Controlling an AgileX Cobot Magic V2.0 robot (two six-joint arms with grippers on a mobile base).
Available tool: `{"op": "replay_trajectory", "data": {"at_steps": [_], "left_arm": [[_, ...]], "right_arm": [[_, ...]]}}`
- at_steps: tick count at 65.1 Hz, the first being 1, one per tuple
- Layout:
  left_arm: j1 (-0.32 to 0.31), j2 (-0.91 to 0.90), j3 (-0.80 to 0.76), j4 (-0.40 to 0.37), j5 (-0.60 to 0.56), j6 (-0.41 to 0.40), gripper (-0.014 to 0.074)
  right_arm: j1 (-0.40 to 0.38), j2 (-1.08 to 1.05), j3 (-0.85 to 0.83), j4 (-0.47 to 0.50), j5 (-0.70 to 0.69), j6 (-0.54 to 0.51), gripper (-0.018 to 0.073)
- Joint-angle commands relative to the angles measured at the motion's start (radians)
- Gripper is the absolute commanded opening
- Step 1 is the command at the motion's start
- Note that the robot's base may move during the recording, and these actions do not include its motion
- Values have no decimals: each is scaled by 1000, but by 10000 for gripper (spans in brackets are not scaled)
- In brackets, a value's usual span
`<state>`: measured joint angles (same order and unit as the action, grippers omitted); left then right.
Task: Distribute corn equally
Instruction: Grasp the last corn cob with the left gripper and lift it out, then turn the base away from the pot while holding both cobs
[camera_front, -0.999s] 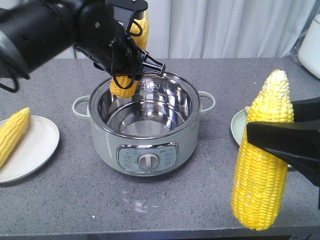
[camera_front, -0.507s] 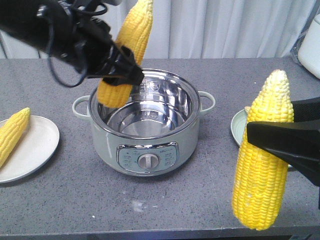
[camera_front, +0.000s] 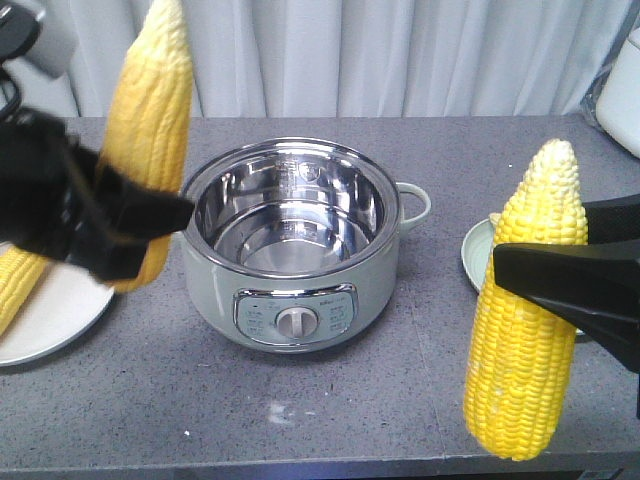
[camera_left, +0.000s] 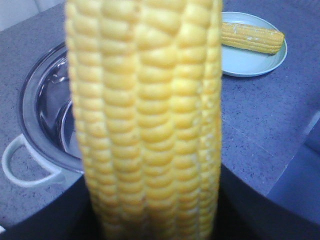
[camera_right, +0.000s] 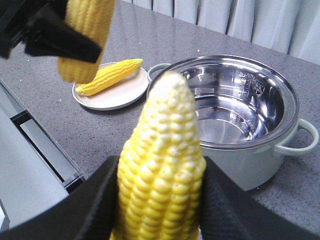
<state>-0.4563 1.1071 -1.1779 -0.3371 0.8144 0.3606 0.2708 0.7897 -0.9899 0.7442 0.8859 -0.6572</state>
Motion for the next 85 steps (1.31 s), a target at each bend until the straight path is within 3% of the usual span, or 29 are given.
{"op": "replay_trajectory", "data": {"at_steps": [1, 13, 32, 85], "left_arm": [[-1, -92, 68, -33, -120, 2, 278], [-4, -216, 218, -49, -195, 3, 279], [-4, -356, 351, -47, -210, 3, 279], [-4, -357, 356, -47, -188, 2, 279]], "right_arm": [[-7, -4, -23, 33, -54, -8, 225], [-7, -4, -23, 33, -54, -8, 225], [-7, -4, -23, 33, -54, -8, 225], [-7, -4, -23, 32, -54, -8, 225]]}}
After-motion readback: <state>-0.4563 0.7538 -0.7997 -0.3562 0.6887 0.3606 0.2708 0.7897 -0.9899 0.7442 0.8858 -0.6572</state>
